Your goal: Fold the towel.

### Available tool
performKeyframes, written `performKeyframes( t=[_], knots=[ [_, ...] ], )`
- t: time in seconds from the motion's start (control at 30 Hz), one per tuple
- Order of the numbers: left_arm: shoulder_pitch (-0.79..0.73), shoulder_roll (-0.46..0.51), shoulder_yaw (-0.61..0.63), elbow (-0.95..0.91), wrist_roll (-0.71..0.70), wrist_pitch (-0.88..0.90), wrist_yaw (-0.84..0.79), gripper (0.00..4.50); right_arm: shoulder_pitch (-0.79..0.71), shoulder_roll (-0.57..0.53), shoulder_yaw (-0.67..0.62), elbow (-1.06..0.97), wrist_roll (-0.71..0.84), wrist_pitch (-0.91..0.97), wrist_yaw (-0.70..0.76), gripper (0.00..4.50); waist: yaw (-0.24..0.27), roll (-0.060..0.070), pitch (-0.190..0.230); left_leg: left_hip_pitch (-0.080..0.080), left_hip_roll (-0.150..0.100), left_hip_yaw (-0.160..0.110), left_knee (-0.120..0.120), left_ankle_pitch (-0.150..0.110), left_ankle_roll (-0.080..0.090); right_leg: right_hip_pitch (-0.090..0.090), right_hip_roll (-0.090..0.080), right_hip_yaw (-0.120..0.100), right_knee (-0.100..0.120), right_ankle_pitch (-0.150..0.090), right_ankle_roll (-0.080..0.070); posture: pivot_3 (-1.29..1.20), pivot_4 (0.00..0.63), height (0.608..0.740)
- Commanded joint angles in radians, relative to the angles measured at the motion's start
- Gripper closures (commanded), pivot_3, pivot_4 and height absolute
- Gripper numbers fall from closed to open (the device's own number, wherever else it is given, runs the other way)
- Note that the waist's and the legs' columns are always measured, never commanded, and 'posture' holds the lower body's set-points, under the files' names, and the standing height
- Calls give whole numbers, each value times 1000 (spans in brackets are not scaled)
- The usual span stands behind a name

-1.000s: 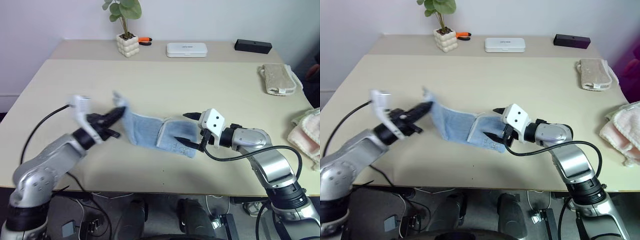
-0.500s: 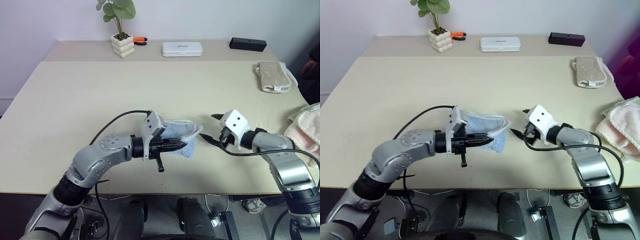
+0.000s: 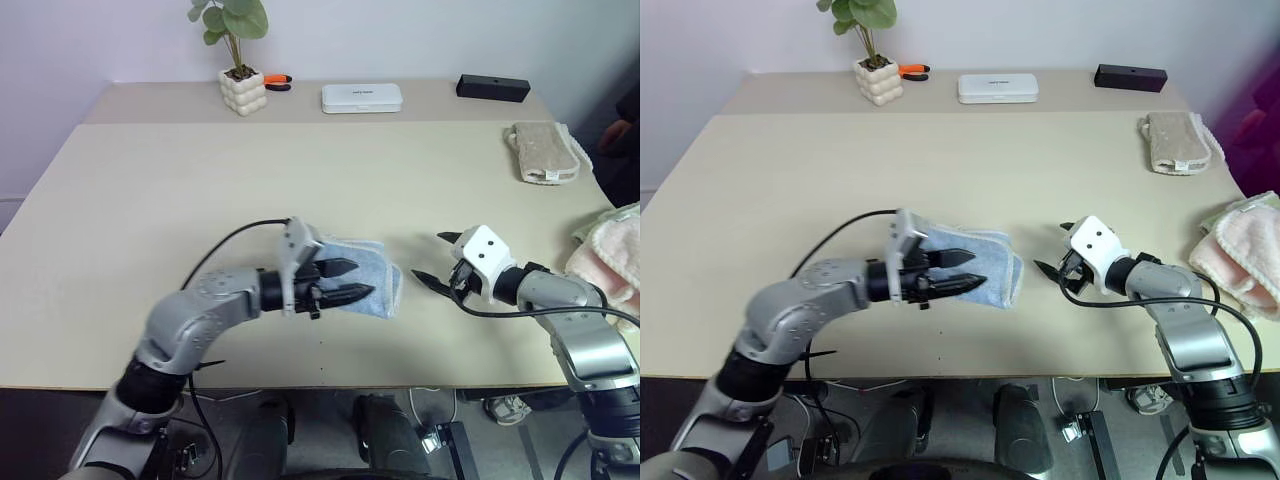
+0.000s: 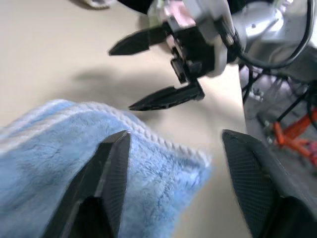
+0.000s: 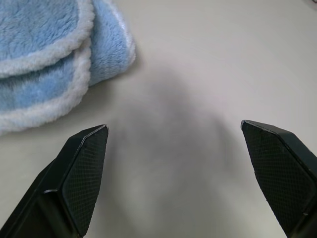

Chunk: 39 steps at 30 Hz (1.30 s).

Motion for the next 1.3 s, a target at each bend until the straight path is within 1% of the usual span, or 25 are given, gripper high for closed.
performKeyframes(
  t=[0.03,0.1,0.13,0.17,0.23,0.3,0.37,0.43,0.53,0.6,0.73,0.87,0.9,1.0,1.07,1.1,1.17,1.2,1.3],
  knots=[
    [12,24,164,-47,-63,1,38,1916,-41,-13,-54,-11,38,23,8,1345,4,0,0,0,0,0,0,0,0,0,0,0,0,0,0,0,150,738],
    [13,45,198,-40,-19,-17,64,2432,-57,-15,-51,-8,26,21,3,2273,7,0,0,0,0,0,1,0,0,1,0,0,0,0,0,0,150,738],
    [18,60,202,-43,14,-34,68,2983,-70,-9,-48,-16,30,21,4,2904,8,0,0,0,0,0,1,0,0,1,0,0,0,0,0,0,150,738],
    [21,70,195,-45,41,-47,71,3418,-83,1,-46,-28,41,23,5,3353,8,0,0,0,-1,0,1,0,0,1,0,0,-1,0,0,0,150,738],
    [26,77,179,-46,80,-66,77,4430,-107,25,-45,-52,71,36,7,4348,7,0,0,0,-1,0,1,0,0,1,0,0,-1,0,0,0,150,738],
    [33,52,134,-42,113,-72,93,4472,-138,86,-44,-128,185,140,5,4433,5,0,0,0,-1,0,1,0,0,1,0,0,-1,0,0,0,150,738],
    [42,28,94,-35,136,-79,90,4472,-140,119,-22,-177,229,195,9,4433,4,0,0,0,0,0,0,0,0,1,0,0,0,0,1,0,150,738],
    [48,12,69,-29,152,-85,79,4472,-132,130,2,-199,231,211,10,4433,6,0,0,0,0,-1,0,0,0,1,0,0,0,1,1,0,150,738],
    [68,-4,-61,34,272,-140,62,4472,-96,166,139,-199,163,217,-15,4433,8,-1,0,0,-1,-1,1,0,0,1,0,0,0,0,1,0,150,738],
    [78,-8,-103,75,328,-170,63,4472,-83,172,205,-182,101,216,-44,4433,6,0,-1,0,-1,0,1,0,0,2,0,0,-1,0,1,0,150,738],
    [105,-59,-114,203,401,-254,73,4472,-35,193,253,-99,34,198,-97,4433,6,0,0,0,-1,0,1,0,0,0,0,0,0,0,0,0,150,738],
    [131,-100,-92,256,421,-314,71,4472,-9,189,270,-66,-14,151,-111,4433,6,0,-1,1,-1,0,1,0,0,2,0,0,0,0,0,0,150,738],
    [138,-107,-81,255,419,-329,68,4472,-9,192,257,-75,-8,148,-114,4433,6,0,-2,1,-1,0,1,0,0,2,0,0,0,0,1,0,150,738],
    [156,-125,-12,213,370,-358,59,4472,-24,201,183,-131,81,182,-91,4433,7,0,-1,1,-1,-1,1,0,0,2,0,0,0,1,1,0,150,738],
    [163,-117,52,174,331,-362,49,4500,-37,219,98,-174,192,277,-90,3900,6,0,-1,1,-1,-1,1,0,0,2,0,0,0,1,1,0,150,738],
    [170,-96,79,155,325,-372,34,4500,-44,227,49,-195,254,333,-94,3652,7,0,-1,1,-1,-1,1,0,0,1,0,0,0,1,1,0,150,738],
    [184,-58,108,132,334,-394,5,4500,-51,233,-13,-222,335,413,-103,2668,5,0,-1,0,-1,-1,1,0,0,1,0,0,0,1,1,0,150,738],
    [199,-24,118,121,348,-416,-21,4500,-52,235,-47,-233,382,464,-112,2228,5,0,-1,0,0,-1,1,0,0,1,0,0,0,1,1,0,150,738],
    [262,79,158,81,358,-459,-105,4500,-39,241,-111,-234,475,631,-163,639,5,0,-1,1,0,-1,-1,0,0,1,0,0,0,0,0,0,150,738]
  ],
)
